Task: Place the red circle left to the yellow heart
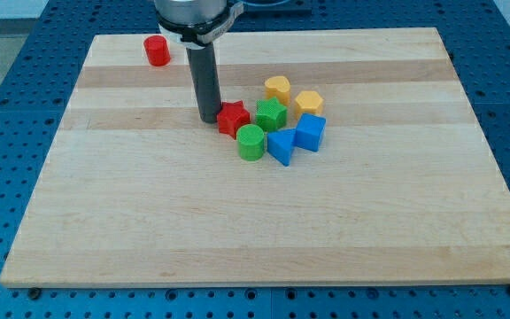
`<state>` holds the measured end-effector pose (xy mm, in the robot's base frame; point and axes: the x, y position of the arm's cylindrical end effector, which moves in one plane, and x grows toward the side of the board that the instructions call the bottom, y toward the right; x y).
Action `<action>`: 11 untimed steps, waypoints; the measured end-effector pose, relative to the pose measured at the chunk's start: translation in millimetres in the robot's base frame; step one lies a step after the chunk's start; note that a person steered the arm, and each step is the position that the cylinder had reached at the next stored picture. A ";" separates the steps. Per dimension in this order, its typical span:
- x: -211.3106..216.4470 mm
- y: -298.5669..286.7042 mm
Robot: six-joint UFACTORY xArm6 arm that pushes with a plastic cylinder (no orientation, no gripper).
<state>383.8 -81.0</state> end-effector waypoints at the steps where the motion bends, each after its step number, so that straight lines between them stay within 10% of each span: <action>1: -10.5 -6.2; 6: -118.2 -198.2; 11: -162.8 -86.3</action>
<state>221.0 -167.3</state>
